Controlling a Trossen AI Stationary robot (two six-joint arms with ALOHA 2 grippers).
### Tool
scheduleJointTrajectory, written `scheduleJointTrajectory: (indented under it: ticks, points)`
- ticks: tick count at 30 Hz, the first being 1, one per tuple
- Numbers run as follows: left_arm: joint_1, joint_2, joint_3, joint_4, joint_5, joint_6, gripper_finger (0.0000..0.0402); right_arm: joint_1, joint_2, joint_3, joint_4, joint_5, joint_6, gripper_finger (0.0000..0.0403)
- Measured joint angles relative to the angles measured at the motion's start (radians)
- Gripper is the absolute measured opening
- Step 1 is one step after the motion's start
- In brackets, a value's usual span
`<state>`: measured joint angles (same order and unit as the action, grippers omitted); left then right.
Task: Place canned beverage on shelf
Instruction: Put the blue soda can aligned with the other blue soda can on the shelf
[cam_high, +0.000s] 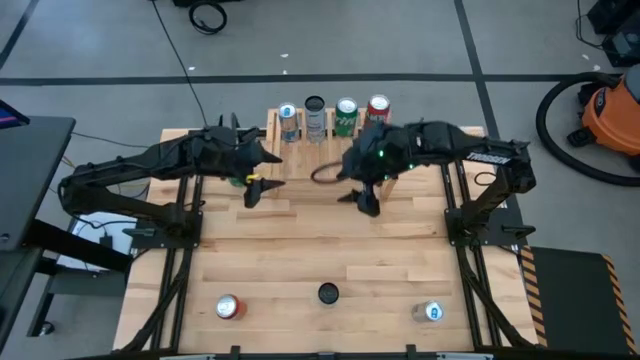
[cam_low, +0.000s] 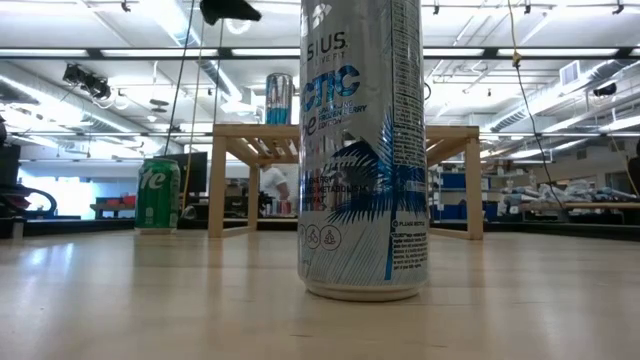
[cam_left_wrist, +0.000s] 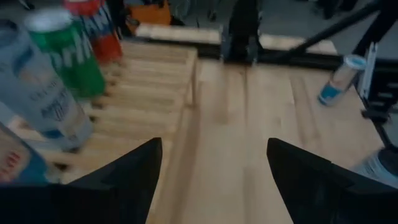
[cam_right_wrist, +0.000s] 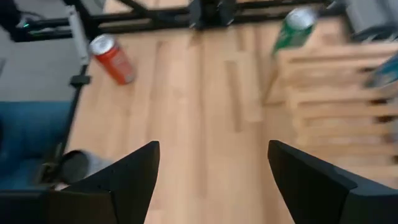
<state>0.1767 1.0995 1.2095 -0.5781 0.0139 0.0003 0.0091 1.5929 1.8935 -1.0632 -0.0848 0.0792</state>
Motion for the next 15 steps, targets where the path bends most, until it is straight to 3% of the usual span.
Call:
scheduleJointTrajectory:
  ticks: [7,15]
  points:
    - [-0.054,-0.009,-0.001,-0.148,-0.001,-0.044,0.0299,0.095,0.004,-0.093,0.046,-0.022,0.101,0.0309]
    - [-0.121,-0.009,-0.001,-0.28,0.0,-0.132,0.0299,0.176,0.03,-0.167,0.212,0.049,0.096,0.0329]
